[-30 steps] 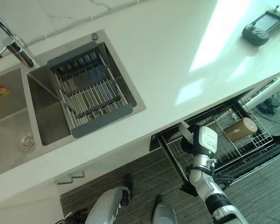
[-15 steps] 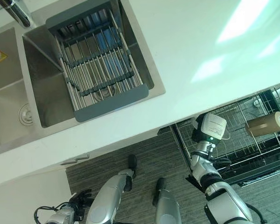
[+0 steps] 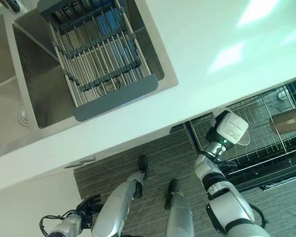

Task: Place the dishes in the dishwasher.

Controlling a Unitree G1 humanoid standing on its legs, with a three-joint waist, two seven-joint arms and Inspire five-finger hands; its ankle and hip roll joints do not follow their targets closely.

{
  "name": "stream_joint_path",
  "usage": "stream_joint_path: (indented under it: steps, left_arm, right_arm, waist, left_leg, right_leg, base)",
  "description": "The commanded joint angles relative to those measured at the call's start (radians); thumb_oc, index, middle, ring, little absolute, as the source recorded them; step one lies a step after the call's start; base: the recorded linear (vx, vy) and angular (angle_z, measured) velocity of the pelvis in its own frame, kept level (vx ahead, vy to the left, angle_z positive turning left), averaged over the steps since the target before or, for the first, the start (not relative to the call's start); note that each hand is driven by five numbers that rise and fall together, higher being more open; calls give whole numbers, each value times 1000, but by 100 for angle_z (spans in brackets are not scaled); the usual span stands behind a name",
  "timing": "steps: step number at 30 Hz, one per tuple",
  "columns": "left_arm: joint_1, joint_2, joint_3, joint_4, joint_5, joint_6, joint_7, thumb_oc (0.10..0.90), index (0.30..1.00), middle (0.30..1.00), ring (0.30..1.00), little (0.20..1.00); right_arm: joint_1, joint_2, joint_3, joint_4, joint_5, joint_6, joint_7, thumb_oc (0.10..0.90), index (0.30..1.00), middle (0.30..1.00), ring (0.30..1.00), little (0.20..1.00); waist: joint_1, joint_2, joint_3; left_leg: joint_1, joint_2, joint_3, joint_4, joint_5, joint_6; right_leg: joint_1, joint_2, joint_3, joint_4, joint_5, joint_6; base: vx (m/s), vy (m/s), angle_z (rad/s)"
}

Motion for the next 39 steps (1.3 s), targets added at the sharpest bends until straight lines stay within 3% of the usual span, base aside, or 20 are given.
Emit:
stream_joint_path:
  steps: [1, 2, 5, 8, 11, 12, 15, 16, 17, 18, 19, 22, 24, 26, 29, 32, 35, 39]
  left_arm:
    - [18, -17, -45, 20, -30, 7, 30, 800, 900, 900, 900, 900]
    - [17, -20, -49, 22, -30, 8, 29, 800, 900, 900, 900, 900]
    - [16, -30, -65, 30, -28, -1, 27, 800, 900, 900, 900, 900]
    - [20, -30, -60, 8, -47, -6, 15, 800, 900, 900, 900, 900]
    - [24, -24, -46, -16, -50, 11, 12, 800, 900, 900, 900, 900]
    - [25, -17, -39, -22, -38, 19, 6, 800, 900, 900, 900, 900]
    - [26, -6, -34, -31, -27, 33, 1, 800, 900, 900, 900, 900]
    - [26, 7, -29, -38, -29, 45, -2, 800, 900, 900, 900, 900]
    - [24, 23, -17, -46, -20, 61, -12, 800, 900, 900, 900, 900]
    - [24, 23, -17, -46, -20, 61, -12, 800, 900, 900, 900, 900]
    - [19, 44, -6, -64, -4, 90, -22, 800, 900, 900, 900, 900]
    - [25, 46, 19, -75, 39, 101, -33, 800, 900, 900, 900, 900]
    - [27, 44, 17, -73, 46, 96, -36, 800, 900, 900, 900, 900]
    - [30, 47, 7, -69, 58, 85, -39, 800, 900, 900, 900, 900]
    - [23, 54, -1, -72, 63, 90, -37, 800, 900, 900, 900, 900]
    - [16, 72, 11, -75, 84, 101, -46, 800, 900, 900, 900, 900]
    - [24, 95, 24, -86, 99, 99, -59, 800, 900, 900, 900, 900]
    - [15, 103, 19, -93, 88, 107, -52, 800, 900, 900, 900, 900]
  right_arm:
    - [-25, -105, -76, 49, 160, 22, -89, 624, 636, 636, 636, 636]
    - [-25, -102, -85, 54, 171, 22, -106, 800, 900, 900, 900, 900]
    - [-30, -94, -105, 57, 206, -76, -59, 800, 900, 900, 900, 900]
    - [-45, -68, -104, 59, 178, -146, 151, 800, 900, 900, 900, 900]
    - [-32, -58, -85, 79, 192, -163, 323, 800, 900, 900, 900, 900]
    - [-31, -58, -77, 97, 194, -158, 458, 800, 900, 900, 900, 900]
    - [-29, -54, -66, 127, 314, -111, 661, 800, 900, 900, 900, 900]
    - [-31, -45, -67, 159, 393, -54, 854, 800, 900, 900, 900, 900]
    - [-35, -36, -70, 186, 448, -81, 1073, 800, 900, 900, 900, 900]
    - [-35, -36, -70, 186, 448, -81, 1073, 800, 900, 900, 900, 900]
    - [-36, -27, -80, 196, 470, -99, 1150, 800, 900, 900, 900, 900]
    - [-51, -51, -95, 189, 376, -96, 1077, 800, 900, 900, 900, 900]
    - [-63, -64, -102, 200, 320, -77, 1092, 800, 900, 900, 900, 900]
    - [-77, -76, -95, 220, 222, -33, 1171, 800, 900, 900, 900, 900]
    - [-85, -82, -62, 243, 170, 41, 1274, 800, 900, 900, 900, 900]
    - [-76, -103, -46, 266, 146, 71, 1405, 800, 900, 900, 900, 900]
    - [-60, -134, -57, 249, 149, 20, 1406, 800, 900, 900, 900, 900]
    - [-83, -146, -37, 253, 130, 18, 1384, 800, 900, 900, 900, 900]
  waist:
    - [-16, 72, -12]
    - [-16, 76, -12]
    - [-16, 84, -12]
    - [-13, 88, -12]
    - [-10, 86, -12]
    - [-6, 84, -12]
    - [-3, 81, -12]
    - [1, 78, -12]
    - [7, 72, -12]
    - [7, 72, -12]
    - [12, 63, -12]
    - [21, 53, -12]
    - [22, 54, -12]
    - [25, 56, -12]
    - [28, 57, -12]
    - [31, 48, -12]
    - [32, 32, -12]
    - [32, 33, -12]
  left_leg:
    - [31, 9, -39, 151, -288, -43]
    - [28, 9, -38, 151, -287, -43]
    - [18, 6, -38, 151, -285, -42]
    - [11, 7, -34, 151, -284, -45]
    - [6, 9, -30, 151, -281, -47]
    - [6, 10, -29, 151, -280, -47]
    - [8, 13, -28, 151, -278, -47]
    - [13, 15, -28, 151, -277, -46]
    - [17, 18, -27, 151, -275, -44]
    - [17, 18, -27, 151, -275, -44]
    - [25, 21, -28, 151, -274, -43]
    - [31, 23, -31, 151, -274, -41]
    - [34, 23, -32, 151, -274, -41]
    - [39, 22, -34, 151, -274, -40]
    - [40, 23, -36, 151, -271, -39]
    - [36, 25, -40, 151, -266, -37]
    - [27, 26, -52, 151, -262, -36]
    - [25, 27, -57, 151, -255, -34]
  right_leg:
    - [-64, -19, -58, -107, 95, 3]
    - [-68, -20, -58, -107, 96, 3]
    - [-82, -23, -60, -107, 99, 3]
    - [-92, -27, -58, -107, 102, 3]
    - [-97, -31, -63, -107, 105, 3]
    - [-96, -32, -67, -107, 106, 3]
    - [-93, -32, -71, -107, 107, 0]
    - [-87, -32, -74, -107, 107, -2]
    - [-83, -35, -77, -107, 110, -4]
    - [-83, -35, -77, -107, 110, -4]
    - [-74, -36, -81, -107, 111, -2]
    - [-64, -35, -88, -107, 110, -2]
    - [-60, -33, -90, -107, 109, -3]
    - [-53, -32, -93, -107, 108, -4]
    - [-51, -31, -96, -107, 110, -4]
    - [-50, -26, -98, -107, 109, -6]
    - [-57, -12, -92, -107, 111, -7]
    - [-56, -4, -88, -107, 114, -10]
  base:
    - [-18, 48, -4]
    - [-11, 36, -4]
    - [-3, 12, -3]
    - [0, 0, 0]
    - [1, -22, -3]
    - [-5, -39, 1]
    - [1, -35, 6]
    - [10, -60, 6]
    - [9, -54, 6]
    - [23, -79, 4]
    - [23, -63, 2]
    - [15, -69, 7]
    - [14, -24, -4]
    - [11, -8, -5]
    - [14, -16, 3]
    - [32, -80, 11]
    - [39, -122, 10]
    - [12, -29, 5]
